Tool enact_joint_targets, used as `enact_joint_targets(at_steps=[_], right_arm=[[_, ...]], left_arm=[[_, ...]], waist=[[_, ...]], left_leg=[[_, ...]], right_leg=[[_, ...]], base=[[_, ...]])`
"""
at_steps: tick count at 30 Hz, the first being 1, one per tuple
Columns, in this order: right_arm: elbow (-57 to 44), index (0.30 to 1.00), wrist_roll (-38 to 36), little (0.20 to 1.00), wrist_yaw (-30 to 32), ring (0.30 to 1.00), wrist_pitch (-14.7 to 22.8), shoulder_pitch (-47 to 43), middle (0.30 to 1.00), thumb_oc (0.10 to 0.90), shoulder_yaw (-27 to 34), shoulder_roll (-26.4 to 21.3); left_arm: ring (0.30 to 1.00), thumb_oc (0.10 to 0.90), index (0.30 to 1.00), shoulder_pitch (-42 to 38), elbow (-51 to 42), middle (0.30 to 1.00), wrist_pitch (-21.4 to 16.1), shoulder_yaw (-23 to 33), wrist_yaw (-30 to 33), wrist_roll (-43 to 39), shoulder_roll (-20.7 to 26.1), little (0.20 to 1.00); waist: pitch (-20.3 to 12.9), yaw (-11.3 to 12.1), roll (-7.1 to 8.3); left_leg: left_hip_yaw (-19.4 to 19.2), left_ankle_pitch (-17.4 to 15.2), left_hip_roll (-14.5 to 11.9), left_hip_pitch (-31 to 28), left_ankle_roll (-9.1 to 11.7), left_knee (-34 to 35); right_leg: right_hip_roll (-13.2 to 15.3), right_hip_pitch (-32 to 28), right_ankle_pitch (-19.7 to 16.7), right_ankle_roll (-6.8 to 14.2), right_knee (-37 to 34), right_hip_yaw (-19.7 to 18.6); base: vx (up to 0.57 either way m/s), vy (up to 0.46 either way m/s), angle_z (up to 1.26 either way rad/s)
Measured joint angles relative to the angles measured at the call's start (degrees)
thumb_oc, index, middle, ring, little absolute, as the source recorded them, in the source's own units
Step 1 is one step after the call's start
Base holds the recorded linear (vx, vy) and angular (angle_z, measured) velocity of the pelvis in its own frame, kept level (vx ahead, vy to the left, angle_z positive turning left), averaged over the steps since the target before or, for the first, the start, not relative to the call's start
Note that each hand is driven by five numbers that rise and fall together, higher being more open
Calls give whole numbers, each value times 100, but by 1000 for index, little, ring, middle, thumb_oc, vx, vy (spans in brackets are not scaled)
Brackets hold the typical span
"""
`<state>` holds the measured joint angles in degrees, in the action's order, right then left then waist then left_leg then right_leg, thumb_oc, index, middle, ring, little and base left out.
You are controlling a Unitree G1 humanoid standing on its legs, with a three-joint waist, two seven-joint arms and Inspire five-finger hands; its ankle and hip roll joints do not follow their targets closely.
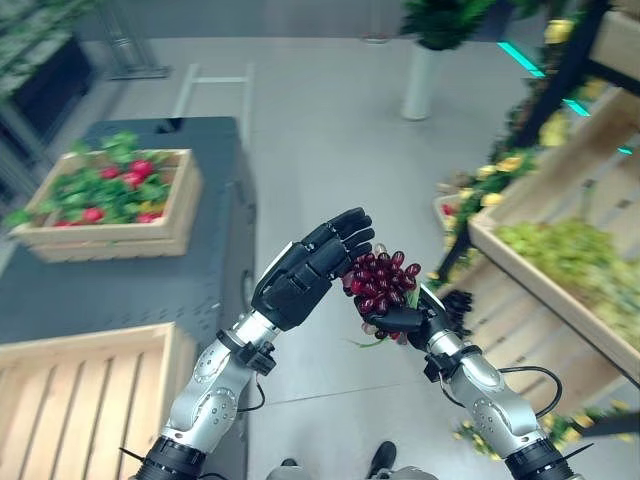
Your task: Pick up the fruits from the basket on one side to the basket on the other side
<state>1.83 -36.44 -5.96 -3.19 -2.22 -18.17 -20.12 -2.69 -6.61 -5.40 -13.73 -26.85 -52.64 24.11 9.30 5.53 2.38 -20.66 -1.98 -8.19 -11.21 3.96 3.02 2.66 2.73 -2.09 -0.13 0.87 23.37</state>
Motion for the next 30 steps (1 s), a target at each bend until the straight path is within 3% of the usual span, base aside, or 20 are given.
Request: enact_joint_targets(at_steps=[3, 6, 8, 9, 11, 13, 14, 16, 19, 22, 24, 27, 30], right_arm=[[1, 300, 2, 300, 9, 300, 0, 115, 300, 400, 9, -58], [-9, 300, 2, 300, 24, 300, 0, 269, 300, 400, 35, -156], [-10, 300, 0, 300, 25, 300, 0, 271, 300, 400, 62, -258], [-10, 300, -1, 300, 25, 300, 0, 274, 300, 400, 117, -280], [4, 300, -7, 300, 28, 300, 0, 305, 300, 400, 219, -193], [-1, 300, -7, 300, 18, 300, 0, 337, 300, 400, 212, -143], [-29, 300, -8, 300, -16, 300, 0, 349, 300, 400, 220, -147], [-30, 300, -6, 300, -66, 300, -8, 348, 300, 400, 228, -161], [-31, 300, -3, 300, -110, 300, -98, 372, 300, 400, 231, -233], [-31, 300, -3, 300, -110, 300, -222, 379, 300, 400, 243, -352], [-35, 300, -4, 300, -116, 300, -279, 416, 300, 400, 281, -456], [1, 300, -4, 300, -138, 300, -285, 772, 300, 400, 491, -477], [22, 300, -7, 300, -226, 300, -303, 1035, 300, 400, 544, -477]], left_arm=[[900, 800, 900, -16, 1, 900, 10, -185, -26, -2, -251, 900], [900, 800, 900, -16, 0, 900, 12, -334, -93, 0, -432, 900], [900, 800, 900, -23, -2, 900, 12, -389, -146, 1, -514, 900], [900, 800, 900, -24, -2, 900, 12, -397, -187, 1, -580, 900], [900, 800, 900, -41, -3, 900, 11, -387, -228, 1, -534, 900], [900, 800, 900, 21, -5, 900, 10, -354, -237, 1, -427, 900], [900, 800, 900, 74, -29, 900, 10, -342, -248, 1, -384, 900], [900, 800, 900, 64, -30, 900, 10, -333, -256, 3, -328, 900], [900, 800, 900, 58, -30, 900, 12, -327, -274, 3, -316, 900], [900, 800, 900, 57, -29, 900, 34, -318, -277, 3, -313, 900], [900, 800, 900, 56, -28, 900, 213, -287, -371, 9, -325, 900], [900, 800, 900, 88, -35, 900, 643, -266, -925, 46, -229, 900], [900, 800, 900, 110, -168, 900, 875, -270, -1538, 264, 84, 900]], waist=[[-9, -184, -22], [-17, -390, -16], [-29, -460, -58], [-57, -493, -153], [-54, -455, -27], [-22, -362, 230], [-20, -295, 251], [-22, -351, 236], [-21, -436, 222], [-26, -410, 150], [-37, -434, -124], [-34, -456, -359], [-36, -456, -348]], left_leg=[[-4, 1, -61, 15, -1, -144], [-7, -17, -74, 188, 16, -578], [16, -18, -44, 214, 35, -420], [36, 70, -70, 255, 78, -357], [86, -4, -123, 408, 134, -804], [645, -117, -2, 892, 98, -1845], [1152, -188, 238, 943, 100, -1563], [1593, -173, 440, 953, 86, -889], [1860, -67, 459, 970, 150, -17], [2196, -16, 369, 1100, 182, 113], [2190, -68, 319, 1094, 84, 42], [2083, 606, 474, 947, -226, 163], [2024, 622, 693, 820, -403, 211]], right_leg=[[-182, -22, -235, -145, -310, -330], [-185, -178, -309, -215, -550, -479], [-220, -189, -307, -239, -588, -577], [-318, -172, -271, -227, -589, -589], [-350, -116, -235, -274, -563, -757], [-193, -156, -252, -348, -556, -1145], [-142, -168, -272, -329, -568, -1377], [-137, -177, -298, -288, -594, -1632], [-154, -227, -298, -274, -617, -1704], [-183, -228, -288, -158, -617, -1848], [-202, -248, -282, 16, -618, -1788], [-23, -377, -234, 311, -598, -1781], [218, -450, -191, 538, -589, -1758]], base=[[-43, -273, -66], [-37, -238, -25], [-51, -247, -16], [-32, -186, -24], [-16, -116, -45], [37, 50, -76], [72, 132, -81], [91, 139, -80], [115, 214, -70], [93, 287, -73], [91, 303, -66], [51, 224, -27], [33, 194, 2]])
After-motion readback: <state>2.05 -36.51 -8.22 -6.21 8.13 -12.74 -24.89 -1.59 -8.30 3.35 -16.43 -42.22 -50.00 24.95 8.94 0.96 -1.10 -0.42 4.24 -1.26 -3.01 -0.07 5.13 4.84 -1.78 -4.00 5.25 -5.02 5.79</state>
